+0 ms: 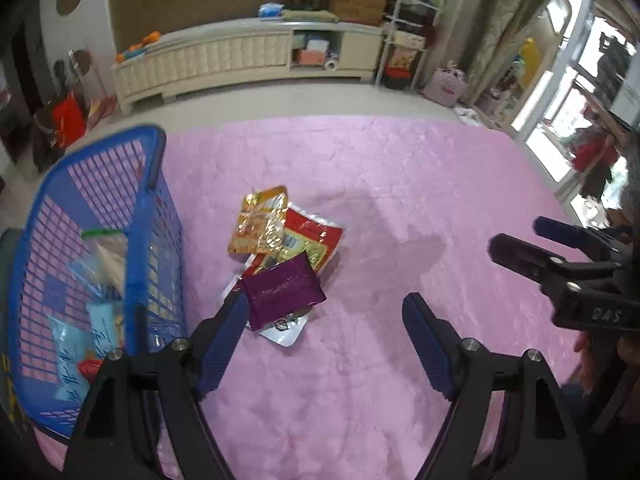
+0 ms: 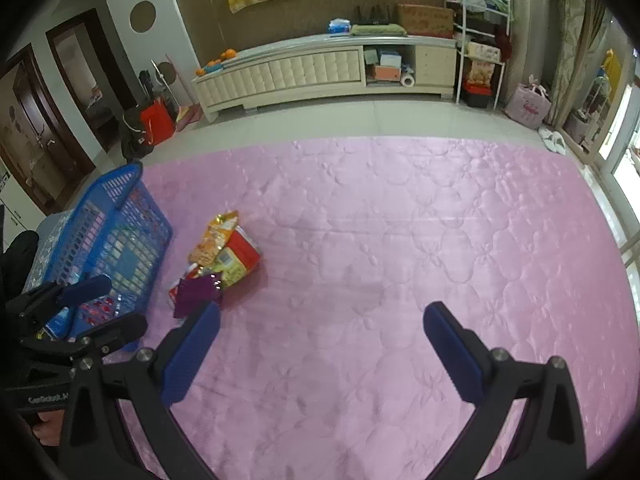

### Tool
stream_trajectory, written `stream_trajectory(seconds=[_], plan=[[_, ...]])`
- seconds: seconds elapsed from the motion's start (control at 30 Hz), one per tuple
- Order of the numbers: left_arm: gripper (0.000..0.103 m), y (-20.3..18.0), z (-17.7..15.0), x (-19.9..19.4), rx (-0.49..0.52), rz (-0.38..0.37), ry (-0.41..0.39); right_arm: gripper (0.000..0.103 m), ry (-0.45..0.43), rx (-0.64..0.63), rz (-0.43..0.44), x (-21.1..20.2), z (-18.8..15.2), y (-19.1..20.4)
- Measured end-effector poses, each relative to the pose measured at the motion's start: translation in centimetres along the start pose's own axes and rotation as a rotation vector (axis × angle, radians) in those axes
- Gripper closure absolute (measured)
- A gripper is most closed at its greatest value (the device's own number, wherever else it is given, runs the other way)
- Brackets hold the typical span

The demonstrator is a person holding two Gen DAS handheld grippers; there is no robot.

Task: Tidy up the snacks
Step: 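Grasp the purple pack with the left gripper, then carry the purple pack over the basket with the left gripper while the right gripper grasps the yellow-red bag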

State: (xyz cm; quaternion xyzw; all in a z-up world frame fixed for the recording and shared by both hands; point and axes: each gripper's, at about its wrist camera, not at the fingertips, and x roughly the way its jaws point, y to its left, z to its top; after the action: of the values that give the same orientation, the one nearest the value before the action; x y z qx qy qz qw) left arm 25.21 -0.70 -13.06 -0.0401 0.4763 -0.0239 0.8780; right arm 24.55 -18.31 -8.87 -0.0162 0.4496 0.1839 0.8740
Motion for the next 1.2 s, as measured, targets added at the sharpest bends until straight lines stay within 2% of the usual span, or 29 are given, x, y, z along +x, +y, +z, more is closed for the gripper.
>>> stream_trajectory(seconds=[0.13,0.33,0.53,0.8,0.83,0.87,0.97,1.07,1.2], plan=[[0.025,-0.3,-0.2,3.0,0.023,0.052,0.03,0.0,0.018,-0.023,-0.013,1.7,0.0,-0.5],[0.025,1.4,-0.2,7.0,-0.08,0.049,0.077,0.0,0.041,-0.018,-0.008,4.5,-0.2,-1.4],[0.025,2.7,0.2,9.5,-0.118,0.089,0.097,0.0,0.067,-0.015,0.0,6.5,-0.9,-2.0],[0.026,3.5,0.2,11.8,-0.152,0.043,0.156,0.0,0.076,-0.012,0.016,7.2,-0.9,-1.8],[0.028,3.3,0.1,11.9,-0.14,0.037,0.168,0.0,0.076,-0.01,0.016,7.3,-0.9,-1.9],[0.036,2.9,-0.1,11.7,-0.116,0.047,0.172,0.0,0.076,-0.009,0.014,7.2,-0.9,-1.9],[0.044,2.1,-0.5,11.4,-0.088,0.053,0.19,0.0,0.066,-0.005,0.014,6.9,-0.9,-1.8],[0.05,1.3,-0.9,11.0,-0.075,0.062,0.193,0.0,0.059,-0.001,0.019,6.8,-0.8,-1.6],[0.051,0.5,-1.3,9.7,-0.058,0.049,0.183,0.0,0.059,0.0,0.024,6.6,-0.8,-1.5]])
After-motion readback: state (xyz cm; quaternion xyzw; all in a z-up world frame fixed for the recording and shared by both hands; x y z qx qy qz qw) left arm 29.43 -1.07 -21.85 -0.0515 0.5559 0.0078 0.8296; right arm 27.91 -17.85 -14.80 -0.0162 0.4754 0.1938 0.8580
